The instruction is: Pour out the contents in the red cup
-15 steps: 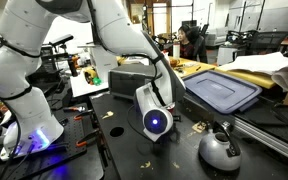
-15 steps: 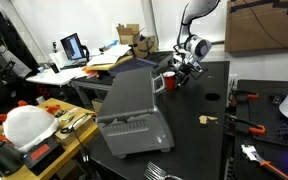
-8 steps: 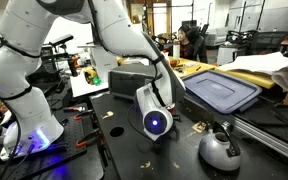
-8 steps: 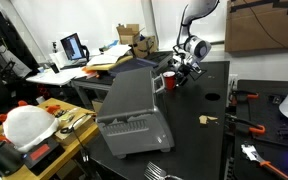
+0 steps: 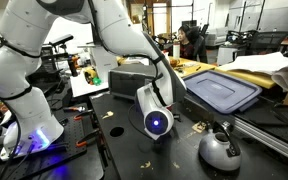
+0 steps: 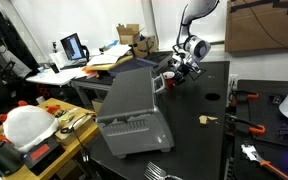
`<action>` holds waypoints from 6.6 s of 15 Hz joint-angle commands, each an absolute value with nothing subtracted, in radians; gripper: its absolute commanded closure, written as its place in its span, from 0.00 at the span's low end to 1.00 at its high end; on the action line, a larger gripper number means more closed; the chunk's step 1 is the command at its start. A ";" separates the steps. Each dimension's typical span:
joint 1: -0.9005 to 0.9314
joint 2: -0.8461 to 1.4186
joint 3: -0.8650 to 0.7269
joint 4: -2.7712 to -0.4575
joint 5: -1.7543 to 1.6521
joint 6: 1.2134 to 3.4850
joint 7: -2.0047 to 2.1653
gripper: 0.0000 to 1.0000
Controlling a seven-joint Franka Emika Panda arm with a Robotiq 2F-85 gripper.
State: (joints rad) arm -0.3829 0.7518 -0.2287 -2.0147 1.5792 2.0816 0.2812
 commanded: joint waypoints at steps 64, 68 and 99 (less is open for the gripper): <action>-0.064 0.354 -0.189 -2.190 -0.915 1.926 1.704 0.92; -0.055 0.428 -0.190 -2.136 -0.940 1.883 1.741 0.92; -0.180 0.397 -0.141 -2.115 -0.731 1.952 1.770 0.92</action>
